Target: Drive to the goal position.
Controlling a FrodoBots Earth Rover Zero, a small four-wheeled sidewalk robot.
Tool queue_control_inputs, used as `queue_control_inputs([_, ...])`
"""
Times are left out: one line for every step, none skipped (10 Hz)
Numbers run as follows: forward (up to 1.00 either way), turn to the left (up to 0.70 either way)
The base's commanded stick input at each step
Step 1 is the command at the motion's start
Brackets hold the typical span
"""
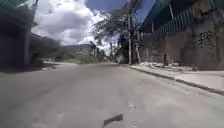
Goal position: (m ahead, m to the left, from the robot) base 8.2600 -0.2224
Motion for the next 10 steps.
queue_control_inputs([1.00, 0.00])
queue_control_inputs([1.00, 0.00])
queue_control_inputs([1.00, 0.00])
queue_control_inputs([1.00, 0.00])
queue_control_inputs([1.00, 0.00])
queue_control_inputs([1.00, 0.00])
queue_control_inputs([1.00, 0.00])
queue_control_inputs([1.00, 0.00])
queue_control_inputs([1.00, 0.00])
queue_control_inputs([1.00, 0.00])
